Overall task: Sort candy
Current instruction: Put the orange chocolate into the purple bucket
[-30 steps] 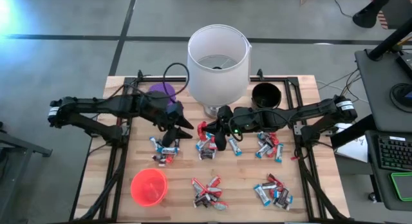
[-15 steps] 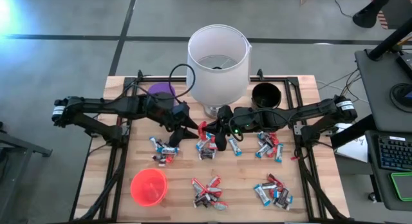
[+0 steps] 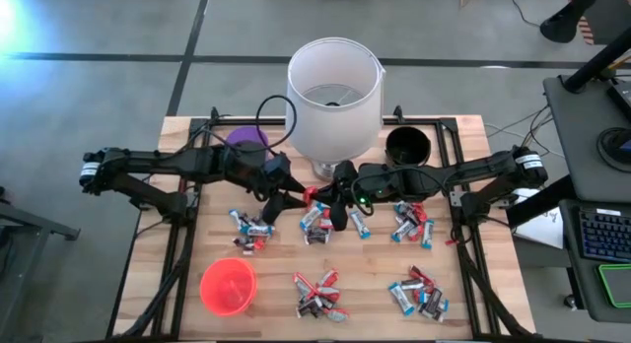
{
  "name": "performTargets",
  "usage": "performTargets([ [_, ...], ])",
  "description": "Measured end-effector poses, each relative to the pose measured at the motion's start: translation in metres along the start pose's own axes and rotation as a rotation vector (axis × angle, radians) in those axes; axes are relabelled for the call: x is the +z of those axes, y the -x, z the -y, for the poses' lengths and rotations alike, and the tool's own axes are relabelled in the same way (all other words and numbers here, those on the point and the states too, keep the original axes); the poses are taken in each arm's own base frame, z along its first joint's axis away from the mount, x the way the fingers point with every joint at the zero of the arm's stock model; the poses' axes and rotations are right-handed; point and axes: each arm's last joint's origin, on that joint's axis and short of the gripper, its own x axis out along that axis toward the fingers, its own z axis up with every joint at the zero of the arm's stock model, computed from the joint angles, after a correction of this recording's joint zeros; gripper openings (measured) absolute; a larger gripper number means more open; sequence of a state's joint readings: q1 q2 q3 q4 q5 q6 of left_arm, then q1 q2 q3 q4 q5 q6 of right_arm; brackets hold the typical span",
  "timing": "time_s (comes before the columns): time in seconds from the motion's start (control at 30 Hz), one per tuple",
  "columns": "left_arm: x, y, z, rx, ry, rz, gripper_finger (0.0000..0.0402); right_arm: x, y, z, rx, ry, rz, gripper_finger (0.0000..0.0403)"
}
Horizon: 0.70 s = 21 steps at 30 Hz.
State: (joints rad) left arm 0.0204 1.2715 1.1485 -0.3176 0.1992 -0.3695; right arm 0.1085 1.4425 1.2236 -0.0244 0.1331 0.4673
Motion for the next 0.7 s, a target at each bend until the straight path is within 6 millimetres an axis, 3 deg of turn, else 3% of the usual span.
performTargets([
  [0.23,0.002,-0.007,-0.001,0.006,-0.013,0.025,0.0154,0.002,0.000,-0.002,0.022,-0.003,0.022,0.0008],
  [0.53,-0.002,-0.016,-0.004,-0.022,-0.035,-0.021,0.0015,-0.001,-0.001,-0.001,0.015,0.010,-0.001,0.0008],
  [0.7,0.000,-0.011,-0.002,-0.034,-0.039,-0.011,0.0015,0.000,0.000,-0.001,0.016,0.008,0.005,0.0008],
])
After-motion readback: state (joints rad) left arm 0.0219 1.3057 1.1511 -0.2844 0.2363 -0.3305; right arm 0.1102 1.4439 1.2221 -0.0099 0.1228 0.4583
